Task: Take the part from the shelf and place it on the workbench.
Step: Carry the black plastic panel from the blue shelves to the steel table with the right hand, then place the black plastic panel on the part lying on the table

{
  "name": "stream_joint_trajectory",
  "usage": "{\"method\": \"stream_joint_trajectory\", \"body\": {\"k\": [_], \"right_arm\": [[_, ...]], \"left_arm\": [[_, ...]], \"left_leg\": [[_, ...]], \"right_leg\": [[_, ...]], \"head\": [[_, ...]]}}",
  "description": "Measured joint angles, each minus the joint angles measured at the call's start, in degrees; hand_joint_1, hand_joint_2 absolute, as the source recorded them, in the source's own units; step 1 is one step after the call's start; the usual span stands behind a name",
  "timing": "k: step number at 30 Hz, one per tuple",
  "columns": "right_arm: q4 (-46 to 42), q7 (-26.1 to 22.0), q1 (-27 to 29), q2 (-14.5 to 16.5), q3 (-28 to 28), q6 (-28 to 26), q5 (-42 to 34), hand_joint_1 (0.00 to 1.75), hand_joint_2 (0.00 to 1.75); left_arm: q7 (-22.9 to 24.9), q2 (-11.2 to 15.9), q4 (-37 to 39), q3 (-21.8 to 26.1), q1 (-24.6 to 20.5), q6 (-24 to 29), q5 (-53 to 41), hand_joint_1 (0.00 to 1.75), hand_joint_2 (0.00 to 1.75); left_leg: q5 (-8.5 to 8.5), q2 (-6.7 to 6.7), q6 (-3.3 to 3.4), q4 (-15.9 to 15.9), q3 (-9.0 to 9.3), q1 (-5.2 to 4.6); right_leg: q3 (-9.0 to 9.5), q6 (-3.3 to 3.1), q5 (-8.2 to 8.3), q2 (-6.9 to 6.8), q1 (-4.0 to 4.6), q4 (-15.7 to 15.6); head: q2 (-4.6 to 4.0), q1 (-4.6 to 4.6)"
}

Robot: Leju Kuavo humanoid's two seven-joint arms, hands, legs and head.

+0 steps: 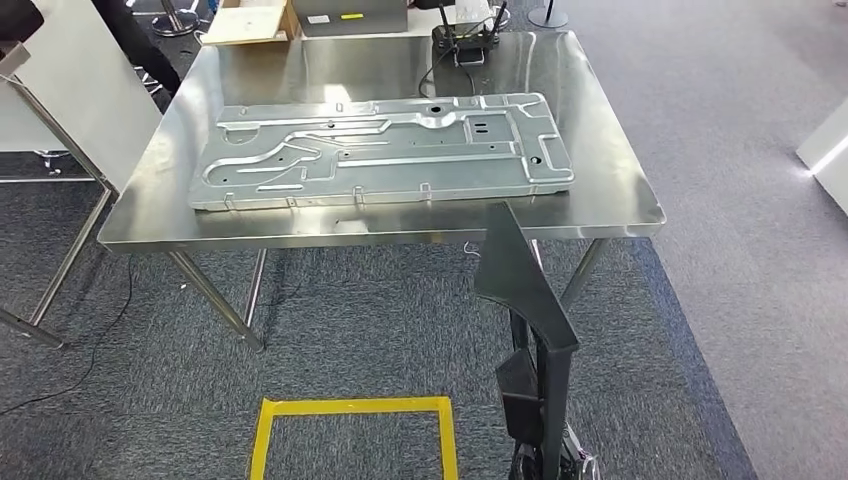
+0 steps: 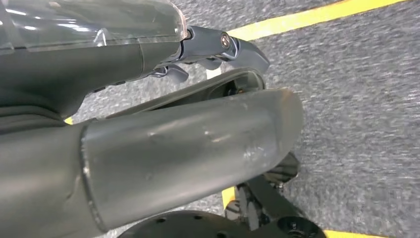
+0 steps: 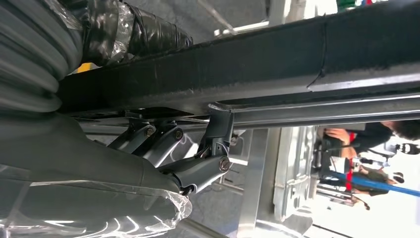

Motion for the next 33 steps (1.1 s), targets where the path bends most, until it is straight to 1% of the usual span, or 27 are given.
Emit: {"method": "stream_joint_trajectory", "body": {"k": [1,2,4,5,6,7,9,10,11,13,14,15,16,17,19,20,21,22,23,24,25,26,28,30,31,32,33], "right_arm": [[0.0,0.1,-0.1,-0.1,0.2,-0.2,0.0,1.75,1.75],[0.1,0.1,-0.1,-0.1,0.4,-0.3,0.0,1.75,1.75],[0.2,0.3,-0.1,-0.3,0.7,-0.4,0.0,1.75,1.75],[0.2,0.4,-0.1,-0.4,0.8,-0.5,0.0,1.75,1.75],[0.3,0.5,-0.1,-0.4,0.8,-0.7,0.0,1.75,1.75],[0.3,0.6,-0.1,-0.5,0.9,-1.0,0.0,1.75,1.75],[0.3,0.7,-0.1,-0.6,1.0,-1.4,-0.3,1.75,1.75],[0.3,0.7,-0.2,-0.6,1.0,-1.7,-0.5,1.75,1.75],[0.3,0.8,-0.3,-0.6,1.0,-2.0,-0.8,1.75,1.75],[0.3,0.8,-0.4,-0.6,1.1,-2.6,-1.0,1.75,1.75],[0.3,0.8,-0.5,-0.6,1.1,-2.7,-1.0,1.75,1.75],[0.3,0.8,-0.6,-0.6,1.1,-2.8,-1.0,1.75,1.75],[0.3,0.8,-0.6,-0.6,1.1,-2.9,-1.0,1.75,1.75],[0.3,0.8,-0.7,-0.7,1.1,-3.2,-0.8,1.75,1.75],[0.3,1.0,-0.7,-0.9,1.1,-4.9,0.9,1.75,1.75],[0.1,1.4,-0.8,-1.0,1.1,-6.4,2.4,1.75,1.75],[-0.2,2.1,-0.8,-1.2,1.2,-8.1,4.4,1.75,1.75],[-0.9,3.0,-1.0,-1.6,1.2,-10.1,6.7,1.75,1.75],[-1.8,4.0,-1.3,-2.0,1.3,-12.0,8.9,1.75,1.75],[-2.9,5.1,-2.0,-2.6,1.4,-13.9,11.1,1.75,1.75],[-3.9,6.2,-3.0,-3.3,1.4,-15.6,13.4,1.75,1.75],[-4.8,7.4,-4.3,-4.0,1.4,-17.1,15.5,1.75,1.75],[-5.9,9.7,-7.4,-5.7,1.2,-19.3,19.8,1.75,1.75],[-6.2,12.1,-10.8,-7.3,0.8,-20.4,23.8,1.75,1.75],[-6.2,13.4,-12.6,-8.1,0.7,-20.6,25.9,1.75,1.75],[-6.1,14.6,-14.5,-8.8,0.6,-20.7,27.9,1.75,1.75],[-5.8,15.9,-16.5,-9.5,0.6,-20.7,29.8,1.75,1.75]], "left_arm": [[0.0,0.0,0.0,0.1,-0.1,0.0,0.0,0.0,0.0],[0.0,0.0,0.0,0.1,-0.2,0.0,0.0,0.0,0.0],[0.0,0.0,0.0,0.1,-0.3,0.0,-0.1,0.0,0.0],[0.0,0.0,0.0,0.1,-0.3,0.0,-0.1,0.0,0.0],[0.0,0.0,0.0,0.1,-0.2,0.0,-0.1,0.0,0.0],[0.1,0.0,0.0,0.1,-0.1,0.0,-0.1,0.0,0.0],[0.1,0.1,0.0,0.2,0.0,0.0,-0.1,0.0,0.0],[0.0,0.1,0.0,0.2,0.0,0.0,-0.1,0.0,0.0],[0.0,0.1,0.0,0.2,0.1,0.0,-0.1,0.0,0.0],[0.0,0.1,0.0,0.3,0.3,0.0,-0.1,0.0,0.0],[0.0,0.1,0.0,0.4,0.4,0.0,-0.1,0.0,0.0],[0.0,0.0,0.0,0.5,0.4,0.0,-0.1,0.0,0.0],[0.0,0.0,0.0,0.6,0.3,0.0,0.0,0.0,0.0],[0.0,0.0,0.0,0.6,0.2,0.0,0.0,0.0,0.0],[0.0,0.0,0.0,0.8,0.0,-0.2,-0.1,0.0,0.0],[-0.1,0.0,0.0,0.9,0.0,-0.4,-0.1,0.0,0.0],[-0.1,0.0,0.0,0.9,0.0,-0.6,-0.2,0.0,0.0],[-0.1,0.0,0.0,1.0,0.0,-0.8,-0.4,0.0,0.0],[-0.2,0.0,0.0,1.0,0.0,-0.9,-0.7,0.0,0.0],[-0.2,0.0,0.0,1.0,0.0,-1.1,-1.1,0.0,0.0],[-0.2,0.0,0.0,1.0,-0.1,-1.2,-1.4,0.0,0.0],[-0.2,0.0,0.1,1.0,-0.2,-1.2,-1.8,0.0,0.0],[-0.2,0.0,0.1,0.9,-0.6,-1.4,-2.7,0.0,0.0],[-0.1,0.2,0.1,0.7,-1.1,-1.6,-3.4,0.0,0.0],[-0.1,0.3,0.1,0.5,-1.3,-1.7,-3.8,0.0,0.0],[-0.1,0.4,0.1,0.4,-1.5,-1.8,-4.1,0.0,0.0],[0.0,0.4,0.1,0.2,-1.6,-2.0,-4.3,0.0,0.0]], "left_leg": [[-1.29,0.97,-0.2,1.8,-0.88,0.0],[-3.13,1.99,-0.34,4.6,-2.33,0.08],[-6.64,2.74,-0.7,11.6,-6.12,0.29],[-7.28,2.88,-0.9,13.8,-7.36,0.41],[-6.79,3.03,-1.06,14.0,-7.63,0.51],[-5.19,3.25,-1.13,11.9,-6.75,0.58],[-1.03,3.77,-1.0,4.1,-3.15,0.66],[-0.35,3.97,-0.79,1.0,-1.83,0.54],[0.03,4.1,-0.47,-0.8,-1.17,0.38],[-0.13,4.14,0.31,-1.4,-1.19,0.07],[0.59,4.14,0.75,-1.6,-1.0,0.19],[0.9,4.11,1.15,-1.8,-0.77,0.31],[1.13,4.09,1.54,-2.1,-0.58,0.44],[1.2,4.04,1.87,-2.3,-0.45,0.51],[0.66,3.74,2.44,-2.4,-0.49,0.27],[0.22,3.56,2.61,-2.3,-0.41,0.1],[-0.21,3.39,2.75,-2.3,-0.16,-0.07],[-0.59,3.29,2.75,-2.2,0.28,-0.23],[-0.98,3.23,2.7,-2.2,0.9,-0.37],[-1.37,3.19,2.62,-2.2,1.56,-0.46],[-1.76,3.17,2.41,-2.1,2.05,-0.58],[-2.08,3.18,2.14,-2.2,2.38,-0.61],[-2.56,3.22,1.49,-2.4,2.74,-0.56],[-3.0,3.24,0.9,-2.4,3.39,-0.53],[-3.39,3.25,0.6,-1.1,3.03,-0.55],[-4.04,3.25,0.28,1.5,1.73,-0.49],[-4.83,3.25,-0.03,5.1,-0.69,-0.31]], "right_leg": [[0.23,-0.33,0.04,-0.63,-0.08,-0.1],[0.29,-0.54,0.01,-1.27,-0.06,-0.2],[0.18,-0.75,-0.11,-2.51,0.05,-0.2],[0.17,-0.76,-0.19,-3.09,0.09,-0.2],[0.23,-0.72,-0.29,-3.61,0.1,-0.2],[0.39,-0.6,-0.41,-4.05,0.08,-0.2],[0.82,-0.19,-0.69,-4.69,0.04,-0.2],[0.95,0.08,-0.8,-4.91,0.09,-0.1],[0.97,0.43,-0.9,-5.06,0.16,-0.1],[1.08,1.17,-1.03,-5.23,0.32,-0.2],[1.21,1.57,-1.19,-5.11,0.3,-0.1],[1.17,1.86,-1.67,-4.64,0.25,0.4],[0.63,2.08,-2.7,-3.97,0.22,1.8],[-0.6,2.22,-4.29,-3.22,0.14,4.4],[-4.54,2.32,-7.39,-2.3,0.14,11.7],[-6.29,2.31,-7.83,-2.18,0.15,14.6],[-7.2,2.23,-7.07,-2.14,0.17,15.6],[-7.02,2.03,-5.26,-2.1,0.22,14.3],[-5.87,1.69,-2.79,-2.03,0.34,11.2],[-4.32,1.19,-0.8,-1.9,0.53,7.6],[-2.9,0.79,0.38,-1.8,0.73,4.2],[-1.93,0.48,0.76,-1.72,0.95,2.1],[-1.3,0.17,0.05,-1.67,1.25,0.7],[-0.04,-0.1,-0.2,-1.56,0.79,-0.2],[0.93,-0.3,-0.36,-1.59,0.49,-0.9],[2.01,-0.45,-0.62,-1.64,0.18,-1.6],[2.91,-0.59,-1.06,-1.73,0.14,-2.0]], "head": [[0.01,-0.01],[0.01,-0.03],[0.02,-0.04],[0.01,-0.04],[0.01,-0.04],[0.01,-0.04],[0.01,-0.04],[0.0,-0.02],[0.0,-0.01],[0.0,-0.01],[0.0,-0.02],[0.0,-0.02],[0.0,-0.01],[-0.01,0.0],[0.0,0.0],[0.01,0.0],[0.01,0.0],[0.01,0.0],[0.01,0.0],[0.01,0.0],[0.0,0.01],[0.0,0.0],[0.0,0.01],[0.01,-0.06],[0.0,-0.13],[0.0,-0.19],[-0.01,-0.24]]}}
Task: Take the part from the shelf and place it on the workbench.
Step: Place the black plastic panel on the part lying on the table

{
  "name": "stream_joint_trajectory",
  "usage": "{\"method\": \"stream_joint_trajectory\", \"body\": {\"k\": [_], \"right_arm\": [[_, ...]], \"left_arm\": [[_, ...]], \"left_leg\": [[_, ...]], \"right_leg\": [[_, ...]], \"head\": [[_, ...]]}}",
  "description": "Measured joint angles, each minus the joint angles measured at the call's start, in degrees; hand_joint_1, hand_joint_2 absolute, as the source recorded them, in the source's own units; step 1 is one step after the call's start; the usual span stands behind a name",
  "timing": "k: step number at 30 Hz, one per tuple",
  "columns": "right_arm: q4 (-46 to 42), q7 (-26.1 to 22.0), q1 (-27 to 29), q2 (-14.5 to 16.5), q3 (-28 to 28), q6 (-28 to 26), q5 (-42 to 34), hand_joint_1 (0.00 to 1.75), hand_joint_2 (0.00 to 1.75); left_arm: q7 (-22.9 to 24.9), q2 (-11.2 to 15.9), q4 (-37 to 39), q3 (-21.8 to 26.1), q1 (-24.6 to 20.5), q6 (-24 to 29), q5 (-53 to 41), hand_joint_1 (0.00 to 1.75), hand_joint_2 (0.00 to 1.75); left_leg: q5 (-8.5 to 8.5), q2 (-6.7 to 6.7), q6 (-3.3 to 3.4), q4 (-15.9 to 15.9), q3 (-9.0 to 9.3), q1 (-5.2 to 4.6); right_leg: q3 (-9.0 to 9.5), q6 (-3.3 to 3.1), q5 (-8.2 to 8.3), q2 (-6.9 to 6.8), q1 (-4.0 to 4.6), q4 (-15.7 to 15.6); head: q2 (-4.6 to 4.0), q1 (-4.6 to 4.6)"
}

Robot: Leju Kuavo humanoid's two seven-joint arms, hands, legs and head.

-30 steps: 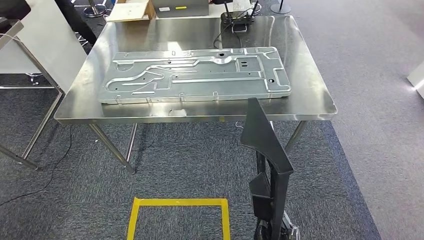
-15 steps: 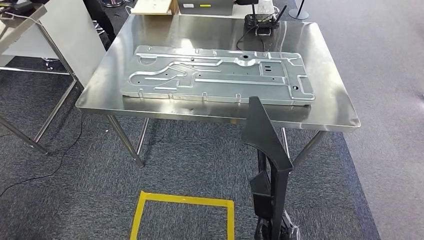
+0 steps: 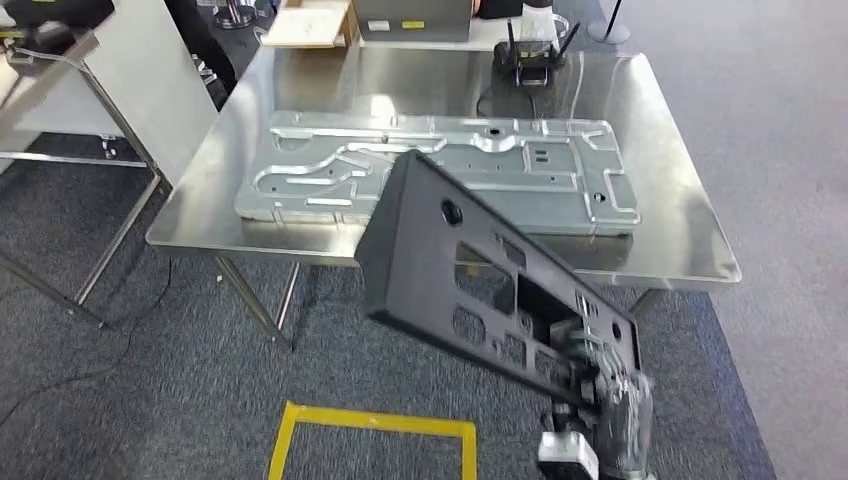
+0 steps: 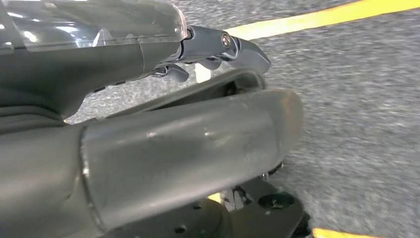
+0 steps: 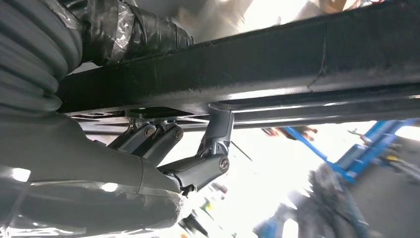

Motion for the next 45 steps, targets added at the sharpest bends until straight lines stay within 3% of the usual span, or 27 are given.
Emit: {"method": "stream_joint_trajectory", "body": {"k": [2,3,4,6,7,8,10,11,13,15,17,19,20,21,23,24,25,27,29,33,34,35,37,38,41,43,45], "right_arm": [[0.8,2.1,-3.5,-1.2,0.1,0.5,3.1,1.75,1.75],[1.4,3.0,-4.9,-1.7,0.2,0.8,4.4,1.75,1.75],[2.0,4.0,-6.1,-2.1,0.5,1.2,5.7,1.75,1.75],[3.6,5.8,-8.4,-2.6,1.3,1.9,8.3,1.75,1.75],[4.5,6.6,-9.5,-2.9,1.7,2.0,9.5,1.75,1.75],[5.5,7.6,-10.6,-3.2,2.1,2.3,10.7,1.75,1.75],[7.1,9.8,-12.7,-3.9,3.0,2.9,13.4,1.75,1.75],[7.8,11.0,-13.7,-4.4,3.4,3.3,15.0,1.75,1.75],[9.4,13.2,-15.8,-5.6,4.2,4.4,17.8,1.75,1.75],[11.1,14.6,-17.1,-7.1,4.8,5.4,19.4,1.75,1.75],[12.5,15.4,-17.4,-8.2,5.0,6.0,20.2,1.75,1.75],[13.4,15.8,-17.4,-9.1,5.0,6.2,20.5,1.75,1.75],[13.8,15.9,-17.5,-9.5,5.1,6.3,20.7,1.75,1.75],[14.1,16.1,-17.5,-9.9,5.1,6.4,20.8,1.75,1.75],[14.8,16.5,-17.4,-10.7,5.1,6.8,21.1,1.75,1.75],[15.1,16.7,-17.4,-11.1,5.1,7.0,21.3,1.75,1.75],[15.3,16.8,-17.5,-11.3,5.1,7.1,21.5,1.75,1.75],[15.3,16.9,-17.8,-11.7,5.1,7.3,21.7,1.75,1.75],[15.3,17.4,-18.3,-12.2,5.1,7.8,22.2,1.75,1.75],[15.6,18.0,-18.6,-13.5,5.0,8.6,22.9,1.75,1.75],[15.7,18.2,-18.6,-13.8,4.9,9.0,22.9,1.75,1.75],[15.8,18.4,-18.6,-14.2,4.7,9.4,23.0,1.75,1.75],[16.1,18.9,-18.7,-15.3,3.9,10.6,23.3,1.75,1.75],[16.4,19.0,-18.9,-15.8,3.3,11.1,23.4,1.75,1.75],[17.6,18.7,-19.9,-17.8,1.1,13.1,23.2,1.75,1.75],[18.9,18.1,-21.2,-19.4,-0.4,14.5,23.1,1.75,1.75],[20.8,17.5,-23.4,-20.9,-1.5,16.1,23.6,1.75,1.75]], "left_arm": [[0.3,0.1,0.0,-0.3,0.0,-0.2,-0.4,0.0,0.0],[0.5,0.1,0.0,-0.5,0.1,-0.2,-0.6,0.0,0.0],[0.7,0.2,0.0,-0.6,0.2,-0.3,-0.8,0.0,0.0],[1.0,0.3,0.0,-0.7,0.4,-0.4,-1.0,0.0,0.0],[1.1,0.3,0.1,-0.7,0.5,-0.5,-1.2,0.0,0.0],[1.2,0.4,0.1,-0.8,0.5,-0.5,-1.3,0.0,0.0],[1.4,0.5,0.2,-1.1,0.2,-0.7,-1.6,0.0,0.0],[1.5,0.6,0.2,-1.3,0.1,-0.8,-1.7,0.0,0.0],[1.6,0.7,0.2,-1.7,-0.1,-0.9,-1.9,0.0,0.0],[1.6,0.7,0.2,-2.0,-0.2,-1.0,-2.0,0.0,0.0],[1.7,0.7,0.2,-2.0,-0.1,-1.1,-2.1,0.0,0.0],[1.8,0.7,0.2,-2.0,0.0,-1.1,-2.2,0.0,0.0],[1.8,0.7,0.2,-2.1,0.0,-1.1,-2.2,0.0,0.0],[1.8,0.7,0.2,-2.1,0.1,-1.1,-2.3,0.0,0.0],[1.8,0.5,0.4,-2.1,0.2,-1.1,-2.4,0.0,0.0],[1.8,0.5,0.5,-2.1,0.2,-1.2,-2.4,0.0,0.0],[1.8,0.5,0.6,-2.1,0.1,-1.2,-2.4,0.0,0.0],[1.8,0.6,0.6,-2.1,0.0,-1.2,-2.4,0.0,0.0],[1.7,0.8,0.6,-2.2,-0.3,-1.2,-2.5,0.0,0.0],[1.6,0.9,0.6,-2.2,-0.6,-1.2,-2.5,0.0,0.0],[1.6,0.9,0.6,-2.3,-0.5,-1.2,-2.5,0.0,0.0],[1.6,1.0,0.6,-2.3,-0.5,-1.2,-2.5,0.0,0.0],[1.6,1.1,0.6,-2.4,-0.4,-1.2,-2.7,0.0,0.0],[1.6,1.2,0.6,-2.4,-0.4,-1.2,-2.8,0.0,0.0],[1.8,1.3,0.6,-2.6,-0.6,-1.3,-3.0,0.0,0.0],[2.0,1.3,0.6,-2.9,-0.5,-1.4,-3.4,0.0,0.0],[2.1,1.3,0.6,-3.3,-0.7,-1.5,-3.8,0.0,0.0]], "left_leg": [[-0.83,0.01,-0.57,7.6,-6.44,0.46],[0.36,0.02,-0.77,9.2,-8.98,0.62],[2.92,0.04,-0.89,8.5,-10.45,0.73],[10.1,0.16,-0.93,2.1,-10.41,0.72],[12.42,0.26,-0.83,-0.5,-9.81,0.5],[13.11,0.36,-0.54,-2.5,-9.03,0.32],[11.19,0.39,0.4,-3.8,-7.72,-0.07],[10.17,0.31,0.95,-4.6,-6.9,-0.02],[9.19,0.06,1.68,-6.0,-5.17,0.17],[8.39,-0.21,2.22,-7.6,-2.72,0.37],[7.3,-0.67,2.46,-8.7,0.07,0.34],[5.82,-1.18,2.44,-9.3,2.82,0.19],[4.93,-1.34,2.4,-9.4,4.18,0.09],[3.96,-1.44,2.35,-9.5,5.28,0.01],[1.99,-1.66,2.05,-9.2,7.17,-0.22],[1.14,-1.78,1.78,-9.1,7.61,-0.23],[0.7,-1.86,1.43,-8.8,8.09,-0.27],[0.51,-1.78,0.79,-8.3,8.45,-0.19],[0.06,-1.21,0.29,-5.0,7.27,-0.15],[-4.92,-0.44,-0.87,6.3,-1.0,0.51],[-4.4,-0.36,-1.01,6.3,-2.15,0.61],[-2.36,-0.29,-1.02,4.5,-2.46,0.67],[3.6,-0.16,-0.63,-2.2,-1.38,0.63],[5.08,-0.12,-0.35,-5.0,-0.93,0.46],[6.01,-0.13,0.63,-7.3,-0.86,0.02],[7.21,-0.06,1.35,-7.8,-0.57,0.35],[7.71,0.12,1.88,-8.4,-0.32,0.64]], "right_leg": [[1.71,0.05,-1.23,-0.07,-0.09,-0.4],[2.72,0.18,-2.02,-0.05,-0.17,-0.6],[3.9,0.37,-2.92,-0.02,-0.3,-0.7],[6.42,0.92,-4.92,0.03,-0.63,-1.0],[7.46,1.34,-5.81,0.04,-0.66,-1.3],[8.28,1.82,-6.5,0.04,-0.64,-1.7],[9.45,2.76,-6.84,-0.04,-0.48,-2.4],[9.3,3.14,-6.06,-0.05,-0.46,-1.6],[6.13,3.61,-3.11,-0.04,-0.49,4.2],[0.25,3.77,-2.34,-0.02,-0.49,12.2],[-5.0,3.79,-6.69,-0.02,-0.41,16.2],[-8.41,3.65,-11.03,-0.02,-0.3,15.4],[-9.5,3.4,-10.65,-0.01,-0.14,13.5],[-10.26,2.93,-7.53,-0.01,0.08,10.6],[-11.38,1.78,2.84,0.22,0.77,5.0],[-11.55,1.3,6.69,0.34,1.05,3.6],[-11.58,0.89,8.38,0.48,1.25,3.2],[-10.6,0.17,7.9,0.55,1.2,2.9],[-9.26,-0.56,7.49,0.57,0.87,2.0],[-7.66,-0.99,6.25,0.53,0.67,1.5],[-7.32,-0.92,5.86,0.58,0.67,1.6],[-6.91,-0.81,5.47,0.62,0.66,1.7],[-6.04,-0.42,4.77,0.65,0.66,1.9],[-5.82,-0.18,4.59,0.63,0.67,1.9],[-5.88,0.83,4.45,0.59,0.73,1.8],[-6.02,1.53,3.96,0.56,0.72,2.2],[-7.72,2.09,1.66,0.46,0.61,5.8]], "head": [[0.01,-0.02],[0.01,-0.02],[0.01,-0.03],[0.01,-0.01],[0.01,-0.03],[0.01,-0.07],[0.01,-0.13],[0.01,-0.14],[0.01,-0.1],[0.02,-0.04],[0.02,-0.01],[0.01,-0.01],[0.02,0.0],[0.01,0.0],[0.01,-0.04],[0.01,-0.06],[0.02,-0.09],[0.01,-0.07],[0.01,-0.09],[0.01,-0.13],[0.02,-0.14],[0.02,-0.13],[0.01,-0.12],[0.01,-0.11],[0.0,-0.09],[0.01,-0.07],[0.01,-0.05]]}}
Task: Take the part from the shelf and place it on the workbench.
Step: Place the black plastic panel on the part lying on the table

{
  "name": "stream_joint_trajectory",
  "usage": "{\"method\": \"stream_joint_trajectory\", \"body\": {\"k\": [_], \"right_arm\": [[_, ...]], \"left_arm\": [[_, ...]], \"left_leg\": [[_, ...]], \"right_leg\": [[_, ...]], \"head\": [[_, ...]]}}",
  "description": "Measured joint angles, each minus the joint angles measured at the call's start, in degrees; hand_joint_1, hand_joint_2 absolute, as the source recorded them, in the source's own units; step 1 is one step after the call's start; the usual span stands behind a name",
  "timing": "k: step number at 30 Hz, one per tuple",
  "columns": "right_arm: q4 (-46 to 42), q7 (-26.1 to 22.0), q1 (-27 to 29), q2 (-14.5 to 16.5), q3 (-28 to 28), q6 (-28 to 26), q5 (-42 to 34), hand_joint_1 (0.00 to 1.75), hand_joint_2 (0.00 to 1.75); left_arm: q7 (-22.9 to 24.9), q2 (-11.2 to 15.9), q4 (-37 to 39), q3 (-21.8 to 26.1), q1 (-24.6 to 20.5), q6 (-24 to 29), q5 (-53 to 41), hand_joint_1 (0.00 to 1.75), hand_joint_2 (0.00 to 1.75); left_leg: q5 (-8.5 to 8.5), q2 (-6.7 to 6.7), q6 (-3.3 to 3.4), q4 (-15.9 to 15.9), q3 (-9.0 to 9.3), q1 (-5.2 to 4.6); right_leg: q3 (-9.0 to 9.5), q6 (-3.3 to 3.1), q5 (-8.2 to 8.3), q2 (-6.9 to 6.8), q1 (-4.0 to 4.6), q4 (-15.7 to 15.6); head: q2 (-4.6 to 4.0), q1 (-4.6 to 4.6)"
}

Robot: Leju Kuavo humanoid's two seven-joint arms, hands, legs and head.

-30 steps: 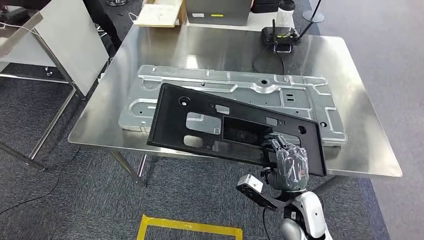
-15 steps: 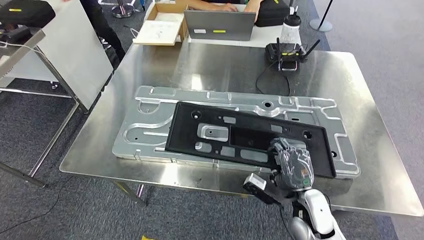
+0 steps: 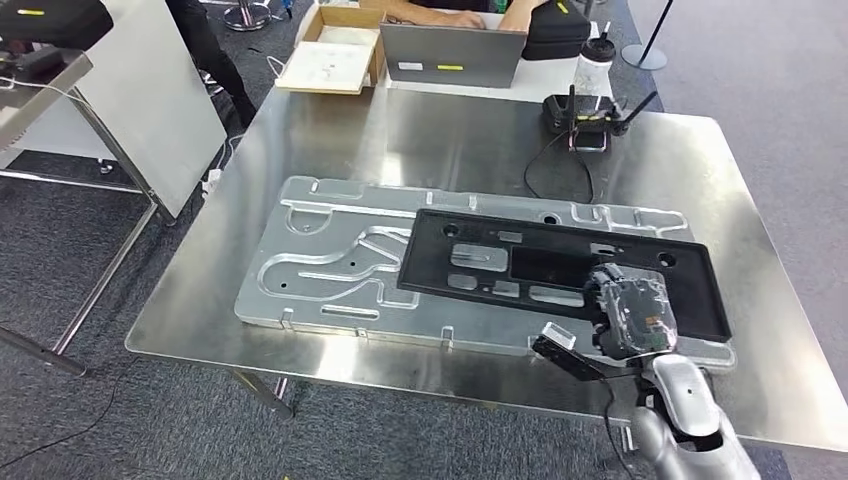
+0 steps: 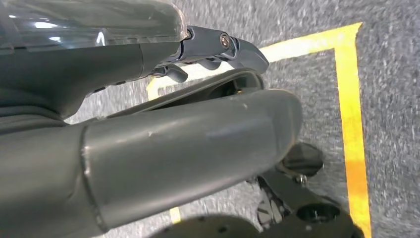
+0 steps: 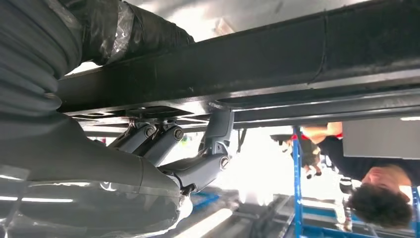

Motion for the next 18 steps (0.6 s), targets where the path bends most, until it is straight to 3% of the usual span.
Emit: {"method": "stream_joint_trajectory", "body": {"k": [2,3,4,5,7,8,10,14,16,18], "right_arm": [[2.9,-0.5,-2.5,-1.1,-0.3,1.7,1.1,1.75,1.75],[4.5,-0.6,-3.5,-1.5,-0.3,2.5,1.6,1.75,1.75],[6.1,-0.8,-4.5,-1.8,-0.3,3.0,2.1,1.75,1.75],[7.5,-0.9,-5.6,-2.1,-0.2,3.4,2.6,1.75,1.75],[10.2,-1.0,-7.9,-2.4,0.2,4.0,3.6,1.75,1.75],[11.4,-1.1,-9.0,-2.6,0.4,4.3,3.9,1.75,1.75],[13.8,-1.1,-10.9,-2.7,1.0,4.7,4.5,1.75,1.75],[17.7,-1.4,-13.3,-2.4,2.5,4.5,4.8,1.75,1.75],[19.3,-1.6,-14.1,-2.0,3.1,4.1,4.9,0.87,1.75],[20.8,-1.8,-14.3,-1.3,3.8,3.6,4.9,0.0,1.75]], "left_arm": [[0.1,0.0,0.0,-0.3,-0.4,-0.2,-0.3,0.0,0.0],[0.1,0.0,0.0,-0.5,-0.5,-0.3,-0.4,0.0,0.0],[0.1,0.0,0.0,-0.7,-0.6,-0.4,-0.6,0.0,0.0],[0.1,0.0,0.0,-0.9,-0.7,-0.5,-0.7,0.0,0.0],[0.1,0.0,0.0,-1.3,-0.8,-0.6,-0.9,0.0,0.0],[0.2,0.0,0.0,-1.5,-1.0,-0.6,-0.9,0.0,0.0],[0.4,0.0,0.0,-1.7,-1.2,-0.6,-1.0,0.0,0.0],[0.8,0.0,0.0,-1.7,-1.5,-0.6,-1.1,0.0,0.0],[0.8,0.0,0.0,-1.8,-1.7,-0.6,-1.2,0.0,0.0],[0.8,0.0,0.0,-2.1,-1.7,-0.5,-1.4,0.0,0.87]], "left_leg": [[0.0,0.08,0.22,0.0,-0.03,-0.08],[-0.04,0.08,0.25,0.0,-0.05,-0.1],[-0.11,0.06,0.26,0.1,-0.04,-0.11],[-0.2,0.03,0.22,0.2,0.01,-0.11],[-0.57,-0.02,-0.06,0.5,0.1,-0.1],[-0.8,-0.05,-0.3,0.8,0.02,-0.2],[-1.06,-0.14,-0.86,1.2,-0.24,-0.39],[-2.27,-0.17,-2.05,2.6,-0.89,-0.32],[-5.25,-0.12,-2.53,8.2,-3.58,-0.18],[-8.05,-0.11,-2.73,15.6,-7.46,-0.11]], "right_leg": [[-3.52,0.47,-3.3,-0.13,-0.22,7.2],[-5.06,0.66,-4.15,-0.17,-0.36,10.2],[-5.76,0.8,-3.9,-0.2,-0.49,11.3],[-5.34,0.9,-2.57,-0.23,-0.64,10.2],[-2.02,0.98,1.33,-0.34,-0.92,3.1],[-0.47,0.89,2.53,-0.37,-0.87,-0.3],[0.79,0.45,2.84,-0.34,-0.64,-3.2],[0.94,-1.08,2.89,-0.39,-0.73,-3.6],[1.07,-1.67,2.85,-0.49,-0.76,-3.7],[1.1,-1.94,2.76,-0.5,-0.54,-3.7]], "head": [[0.0,0.02],[0.0,0.02],[0.01,0.02],[0.01,0.02],[0.01,0.02],[0.01,0.02],[0.01,0.01],[-0.01,-0.01],[-0.01,-0.01],[0.0,-0.01]]}}
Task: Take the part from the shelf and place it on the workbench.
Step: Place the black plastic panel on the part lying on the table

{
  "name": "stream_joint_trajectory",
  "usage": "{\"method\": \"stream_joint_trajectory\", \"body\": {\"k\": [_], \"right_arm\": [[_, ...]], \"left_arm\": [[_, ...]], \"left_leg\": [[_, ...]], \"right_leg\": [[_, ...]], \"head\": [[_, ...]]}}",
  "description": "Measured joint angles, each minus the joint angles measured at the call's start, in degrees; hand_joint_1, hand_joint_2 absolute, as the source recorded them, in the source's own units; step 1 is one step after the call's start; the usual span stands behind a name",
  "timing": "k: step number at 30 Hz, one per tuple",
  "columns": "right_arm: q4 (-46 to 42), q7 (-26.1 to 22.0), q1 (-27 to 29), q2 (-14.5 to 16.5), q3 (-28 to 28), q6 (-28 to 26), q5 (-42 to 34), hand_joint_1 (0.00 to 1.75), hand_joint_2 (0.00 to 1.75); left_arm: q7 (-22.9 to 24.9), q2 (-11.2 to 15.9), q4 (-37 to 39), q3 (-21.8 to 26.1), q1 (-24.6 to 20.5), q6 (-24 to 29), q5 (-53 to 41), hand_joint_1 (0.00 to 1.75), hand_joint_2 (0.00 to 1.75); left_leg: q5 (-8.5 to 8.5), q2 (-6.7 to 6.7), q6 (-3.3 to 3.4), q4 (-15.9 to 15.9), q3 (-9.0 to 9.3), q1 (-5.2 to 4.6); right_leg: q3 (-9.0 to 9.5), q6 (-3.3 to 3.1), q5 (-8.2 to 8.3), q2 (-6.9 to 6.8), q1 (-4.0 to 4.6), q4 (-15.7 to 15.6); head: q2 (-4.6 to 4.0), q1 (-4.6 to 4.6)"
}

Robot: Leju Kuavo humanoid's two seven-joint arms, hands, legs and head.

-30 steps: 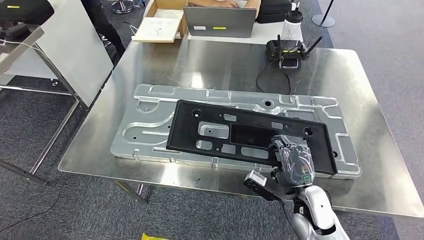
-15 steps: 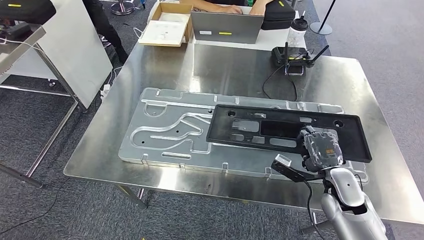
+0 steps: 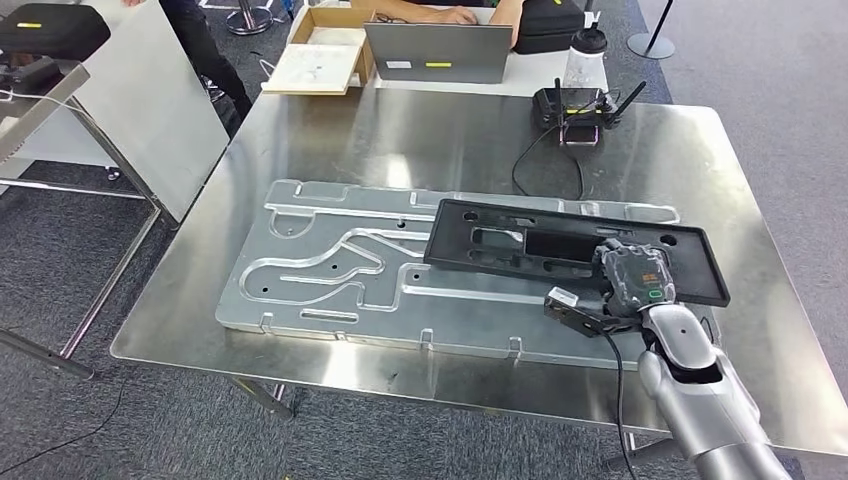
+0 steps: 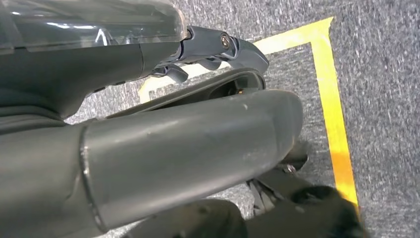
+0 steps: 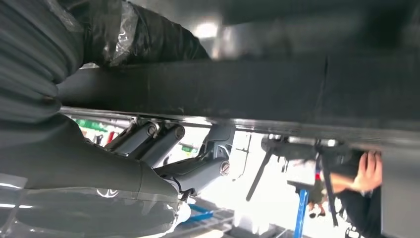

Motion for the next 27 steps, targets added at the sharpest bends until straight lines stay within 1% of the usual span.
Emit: {"method": "stream_joint_trajectory", "body": {"k": [1,2,3,4,5,6,7,9,11,12,13,15,16,17,18,19,20,21,22,23,24,25,26,27], "right_arm": [[0.6,0.0,-0.1,0.3,0.3,-0.3,0.0,0.0,1.75],[1.1,-0.1,-0.2,0.7,0.5,-0.6,0.0,0.0,1.75],[1.5,-0.1,-0.4,0.9,0.7,-0.8,0.0,0.0,1.75],[1.9,-0.1,-0.5,1.1,0.8,-1.0,0.0,0.0,1.75],[2.3,-0.1,-0.7,1.4,0.9,-1.2,-0.1,0.0,1.75],[2.5,0.0,-0.8,1.5,0.9,-1.3,-0.2,0.0,1.75],[2.8,0.0,-0.8,1.6,1.0,-1.4,-0.3,0.0,1.75],[2.9,0.0,-0.8,1.7,1.0,-1.5,-0.6,0.0,1.75],[3.0,0.0,-0.8,1.7,1.0,-1.6,-0.8,0.0,1.75],[3.1,0.0,-0.7,1.7,1.0,-1.8,-0.8,0.0,1.75],[3.2,-0.1,-0.5,1.7,1.0,-2.0,-0.9,0.0,1.75],[3.2,-0.2,-0.2,1.8,1.0,-2.5,-1.1,0.0,1.75],[3.2,-0.2,0.0,1.8,1.0,-2.6,-1.2,0.0,1.75],[3.2,-0.3,0.2,1.8,0.9,-2.9,-1.3,0.0,1.75],[3.0,-0.4,0.3,1.9,0.9,-3.1,-1.4,0.0,1.75],[2.9,-0.5,0.4,1.9,0.9,-3.3,-1.5,0.0,1.75],[2.6,-0.6,0.5,2.0,0.9,-3.5,-1.7,0.0,1.75],[2.3,-0.6,0.6,2.1,0.9,-3.5,-1.7,0.0,1.75],[1.9,-0.7,0.7,2.2,0.9,-3.6,-1.8,0.0,1.75],[1.5,-0.8,0.9,2.4,0.9,-3.9,-1.7,0.0,1.75],[0.8,-0.9,1.2,2.6,1.0,-4.1,-1.7,0.0,1.75],[-0.2,-1.0,1.6,2.8,1.0,-4.3,-1.6,0.0,1.75],[-1.3,-1.1,2.2,3.1,1.1,-4.5,-1.5,0.0,1.31],[-2.8,-1.1,2.7,3.5,1.4,-4.6,-1.5,0.0,0.87]], "left_arm": [[0.1,0.0,0.0,-0.2,0.0,0.1,-0.2,0.0,1.31],[0.2,0.0,0.0,-0.4,0.0,0.2,-0.3,0.0,1.75],[0.3,0.0,0.0,-0.6,0.0,0.4,-0.5,0.0,1.75],[0.4,0.0,0.0,-0.8,0.0,0.5,-0.4,0.0,1.75],[0.2,0.1,0.0,-0.9,-0.1,0.5,-0.3,0.0,1.75],[0.0,0.1,0.0,-1.0,-0.2,0.5,0.1,0.0,1.31],[-0.2,0.1,0.0,-1.0,-0.3,0.5,0.4,0.0,0.87],[-0.4,0.2,0.0,-1.0,-0.3,0.4,0.7,0.0,0.0],[-0.4,0.2,0.0,-1.0,-0.3,0.3,0.7,0.0,0.0],[-0.4,0.2,0.0,-1.0,-0.3,0.2,0.7,0.0,0.0],[-0.4,0.2,0.0,-1.0,-0.3,0.2,0.8,0.0,0.0],[-0.4,0.2,0.0,-1.0,-0.3,0.1,1.0,0.0,0.0],[-0.4,0.2,0.0,-1.0,-0.2,0.1,1.1,0.0,0.0],[-0.4,0.2,0.0,-1.0,-0.1,0.1,1.2,0.0,0.0],[-0.4,0.2,0.0,-1.0,-0.1,0.1,1.2,0.0,0.0],[-0.4,0.2,0.0,-1.0,0.0,0.0,1.3,0.0,0.0],[-0.4,0.2,0.0,-1.0,0.0,0.0,1.4,0.0,0.0],[-0.4,0.2,0.0,-1.0,0.0,0.0,1.5,0.0,0.0],[-0.4,0.1,0.0,-1.0,0.0,0.0,1.5,0.0,0.0],[-0.4,0.1,0.0,-1.0,0.0,0.0,1.6,0.0,0.0],[-0.4,0.1,0.0,-1.0,0.0,-0.1,1.7,0.0,0.0],[-0.4,0.1,0.0,-1.0,0.0,-0.1,1.8,0.0,0.0],[-0.4,0.2,0.0,-1.0,0.0,-0.2,1.9,0.0,0.0],[-0.4,0.2,0.0,-1.0,0.1,-0.2,2.1,0.0,0.0]], "left_leg": [[-0.1,0.0,0.04,1.8,-1.13,0.0],[0.89,0.0,0.22,1.6,-1.22,-0.02],[2.82,-0.01,0.54,-0.9,-0.2,-0.1],[5.12,-0.01,1.05,-5.0,1.68,-0.25],[6.71,0.04,1.55,-9.0,3.56,-0.42],[7.71,0.1,1.92,-12.0,5.01,-0.6],[8.02,0.15,2.16,-13.7,5.85,-0.75],[7.95,0.21,2.29,-14.4,6.2,-0.88],[8.39,0.35,2.66,-15.3,6.84,-0.5],[8.69,0.46,2.89,-15.9,7.18,-0.28],[8.94,0.56,3.07,-16.3,7.4,-0.09],[9.06,0.63,3.23,-16.4,7.43,-0.11],[9.04,0.63,3.21,-16.4,7.42,-0.1],[8.97,0.62,3.14,-16.3,7.44,-0.06],[8.86,0.6,3.02,-16.1,7.47,0.01],[8.69,0.57,2.85,-15.9,7.52,0.09],[8.48,0.55,2.6,-15.6,7.54,0.16],[8.24,0.53,2.29,-15.3,7.51,0.13],[8.05,0.53,1.94,-15.1,7.48,0.1],[8.03,0.52,1.55,-15.0,7.47,0.05],[8.09,0.5,1.22,-15.0,7.49,0.04],[8.21,0.45,0.91,-15.0,7.51,0.1],[7.9,0.4,0.61,-14.7,7.38,0.19],[6.83,0.35,0.34,-13.6,6.93,0.28]], "right_leg": [[0.05,-0.08,-0.05,0.03,0.13,0.0],[0.17,-0.14,-0.1,0.1,0.26,0.0],[0.35,-0.17,-0.16,0.18,0.4,0.0],[0.57,-0.18,-0.24,0.25,0.51,0.0],[0.74,-0.11,-0.35,0.3,0.69,0.0],[0.84,0.06,-0.42,0.35,0.79,0.0],[0.88,0.28,-0.46,0.38,0.81,0.0],[1.06,0.86,-0.4,0.43,0.76,-0.2],[1.31,1.44,-0.75,0.41,0.81,-0.1],[0.89,1.71,-1.71,0.38,0.8,1.1],[-0.11,1.97,-3.22,0.35,0.69,3.5],[-3.39,2.47,-6.77,0.31,0.28,10.6],[-4.72,2.71,-7.61,0.29,0.09,13.3],[-5.2,2.91,-7.3,0.26,-0.08,14.2],[-4.63,3.06,-5.99,0.22,-0.24,12.9],[-3.04,3.15,-3.92,0.15,-0.39,9.6],[-1.1,3.15,-2.21,0.09,-0.49,5.6],[0.44,3.04,-1.07,0.06,-0.42,2.4],[1.44,2.78,-0.51,0.09,-0.3,0.3],[1.75,2.44,-0.52,0.15,-0.13,-0.4],[1.71,2.09,-0.38,0.23,0.07,-0.4],[1.67,1.69,-0.21,0.26,0.06,-0.4],[1.64,1.28,0.05,0.18,0.0,-0.5],[1.5,0.86,0.31,0.08,-0.09,-0.7]], "head": [[0.0,-0.01],[0.0,-0.01],[0.01,-0.01],[0.01,-0.01],[0.01,0.01],[0.01,0.01],[0.01,0.02],[0.0,0.01],[0.01,0.01],[0.01,0.01],[0.01,0.03],[0.01,0.03],[0.0,0.04],[0.0,0.03],[0.0,0.04],[0.01,0.03],[0.01,0.04],[0.01,0.05],[0.0,0.03],[0.0,0.04],[0.0,0.02],[0.0,0.02],[0.0,0.02],[0.0,0.01]]}}
